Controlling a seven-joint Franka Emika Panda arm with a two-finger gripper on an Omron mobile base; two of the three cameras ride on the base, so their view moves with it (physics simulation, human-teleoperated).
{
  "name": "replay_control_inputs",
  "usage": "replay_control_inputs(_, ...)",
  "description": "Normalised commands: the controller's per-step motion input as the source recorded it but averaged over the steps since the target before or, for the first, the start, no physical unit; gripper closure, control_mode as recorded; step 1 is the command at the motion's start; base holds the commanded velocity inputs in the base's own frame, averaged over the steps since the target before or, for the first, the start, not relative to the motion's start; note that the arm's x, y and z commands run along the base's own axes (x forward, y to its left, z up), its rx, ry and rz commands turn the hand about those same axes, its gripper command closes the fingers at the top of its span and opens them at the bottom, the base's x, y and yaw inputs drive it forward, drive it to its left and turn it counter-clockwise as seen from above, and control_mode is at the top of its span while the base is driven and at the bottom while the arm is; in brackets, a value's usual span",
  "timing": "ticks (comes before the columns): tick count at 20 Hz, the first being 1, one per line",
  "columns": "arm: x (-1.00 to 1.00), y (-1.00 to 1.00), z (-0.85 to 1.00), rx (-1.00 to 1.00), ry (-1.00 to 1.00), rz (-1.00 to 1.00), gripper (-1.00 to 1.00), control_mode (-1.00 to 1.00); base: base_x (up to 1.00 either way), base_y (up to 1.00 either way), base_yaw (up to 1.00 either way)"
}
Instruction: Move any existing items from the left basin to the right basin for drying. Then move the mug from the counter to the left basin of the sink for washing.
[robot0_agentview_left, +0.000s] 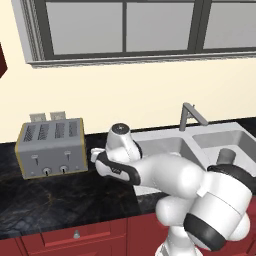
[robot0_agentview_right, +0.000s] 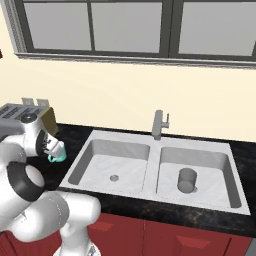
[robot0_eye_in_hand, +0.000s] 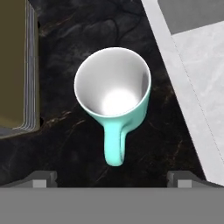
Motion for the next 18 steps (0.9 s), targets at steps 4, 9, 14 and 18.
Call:
replay_control_inputs(4,0.18,0.01,-0.14,0.00,0.02,0.02,-1.00,-1.00,0.00,0.00,0.00)
replay_control_inputs(9,0.07,0.03,-0.16,0.00,0.01,0.01,-1.00,-1.00,0.00,0.00,0.00)
replay_control_inputs(14,0.00,0.02,-0.10,0.00,0.00,0.00,-1.00,-1.00,0.00,0.00,0.00)
replay_control_inputs(18,0.01,0.00,-0.04,0.00,0.00,0.00,-1.00,-1.00,0.00,0.00,0.00)
